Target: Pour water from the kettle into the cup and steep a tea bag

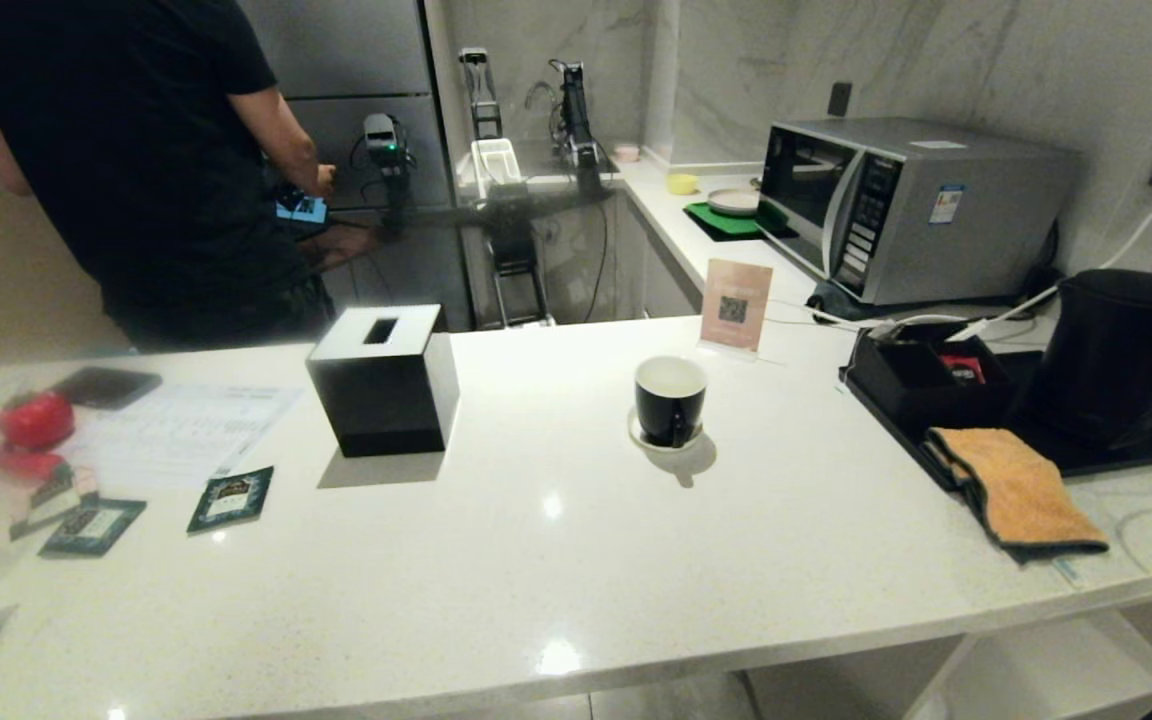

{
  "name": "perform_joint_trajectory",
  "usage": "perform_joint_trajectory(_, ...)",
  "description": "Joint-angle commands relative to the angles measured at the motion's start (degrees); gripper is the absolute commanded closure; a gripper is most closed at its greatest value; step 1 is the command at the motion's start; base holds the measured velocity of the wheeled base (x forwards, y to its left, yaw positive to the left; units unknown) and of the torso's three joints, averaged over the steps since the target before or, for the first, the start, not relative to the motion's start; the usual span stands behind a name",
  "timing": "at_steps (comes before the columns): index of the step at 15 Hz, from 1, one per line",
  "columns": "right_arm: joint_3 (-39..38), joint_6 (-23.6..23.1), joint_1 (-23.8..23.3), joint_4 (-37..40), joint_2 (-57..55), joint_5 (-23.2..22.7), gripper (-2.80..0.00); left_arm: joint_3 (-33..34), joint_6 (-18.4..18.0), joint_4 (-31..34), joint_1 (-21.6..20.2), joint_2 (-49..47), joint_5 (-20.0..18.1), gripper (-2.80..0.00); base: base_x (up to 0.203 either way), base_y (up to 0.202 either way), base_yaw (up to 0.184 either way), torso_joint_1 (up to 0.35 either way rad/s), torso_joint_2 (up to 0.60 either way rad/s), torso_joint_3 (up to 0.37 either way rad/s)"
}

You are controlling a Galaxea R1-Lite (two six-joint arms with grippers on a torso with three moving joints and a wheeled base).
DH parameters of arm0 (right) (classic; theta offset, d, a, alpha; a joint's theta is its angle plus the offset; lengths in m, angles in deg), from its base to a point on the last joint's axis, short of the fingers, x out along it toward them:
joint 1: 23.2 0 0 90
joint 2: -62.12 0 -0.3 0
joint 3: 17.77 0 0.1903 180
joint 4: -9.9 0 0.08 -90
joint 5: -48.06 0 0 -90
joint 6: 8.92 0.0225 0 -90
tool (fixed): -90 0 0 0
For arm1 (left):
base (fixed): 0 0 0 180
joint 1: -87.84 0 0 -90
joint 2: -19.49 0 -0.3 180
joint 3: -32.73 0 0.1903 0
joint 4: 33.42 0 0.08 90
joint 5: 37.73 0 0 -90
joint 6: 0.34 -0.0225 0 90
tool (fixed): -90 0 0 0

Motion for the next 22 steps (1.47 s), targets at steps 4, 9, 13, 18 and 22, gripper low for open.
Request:
perform_joint_trajectory(4,1.9,0.7,0.2,-0.2,-1.9,0.2,0.0,0.0,0.0,0.0,0.0,-0.1,0.0,0.0,0.0,0.0,0.0,0.0,0.0,0.0)
perform_joint_trajectory(9,2.1,0.7,0.3,-0.4,-3.2,0.2,0.0,0.0,0.0,0.0,0.0,-0.1,0.0,0.0,0.0,0.0,0.0,0.0,0.0,0.0)
perform_joint_trajectory(13,2.1,1.5,1.1,-1.6,-4.1,1.9,0.0,0.0,0.0,0.0,0.0,-0.1,0.0,0.0,0.0,0.0,0.0,0.0,0.0,0.0)
perform_joint_trajectory(18,2.2,1.4,1.6,-1.7,-4.5,1.8,0.0,0.0,0.0,0.0,0.0,-0.1,0.0,0.0,0.0,0.0,0.0,0.0,0.0,0.0)
perform_joint_trajectory(22,2.3,1.4,1.7,-1.7,-4.6,1.9,0.0,0.0,0.0,0.0,0.0,-0.1,0.0,0.0,0.0,0.0,0.0,0.0,0.0,0.0)
